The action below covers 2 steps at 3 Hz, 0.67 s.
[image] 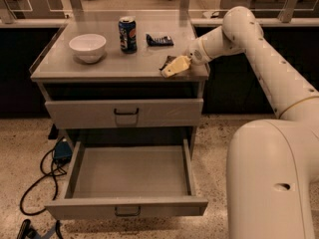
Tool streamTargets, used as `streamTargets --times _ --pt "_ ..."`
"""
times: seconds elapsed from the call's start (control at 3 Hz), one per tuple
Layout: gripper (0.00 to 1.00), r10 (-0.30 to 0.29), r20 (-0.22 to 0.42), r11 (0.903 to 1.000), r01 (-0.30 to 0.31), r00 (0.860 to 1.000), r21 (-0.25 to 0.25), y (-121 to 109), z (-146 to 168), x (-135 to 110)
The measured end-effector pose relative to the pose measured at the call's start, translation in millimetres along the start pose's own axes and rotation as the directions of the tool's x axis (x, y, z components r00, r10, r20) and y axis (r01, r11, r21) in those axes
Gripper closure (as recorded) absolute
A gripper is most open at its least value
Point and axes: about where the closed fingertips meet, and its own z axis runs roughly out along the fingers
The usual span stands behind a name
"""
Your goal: Place rxbar chocolate into middle drawer
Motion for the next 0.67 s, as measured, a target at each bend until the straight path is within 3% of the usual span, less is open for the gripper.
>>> streamTargets --times 0.33,0.67 --pt "1.00 0.000 0.000 1.0000 0.000 1.000 0.000 0.6 -0.8 -0.6" --pt "1.00 0.000 0.000 1.0000 0.000 1.000 0.000 0.8 -4.5 -5.2"
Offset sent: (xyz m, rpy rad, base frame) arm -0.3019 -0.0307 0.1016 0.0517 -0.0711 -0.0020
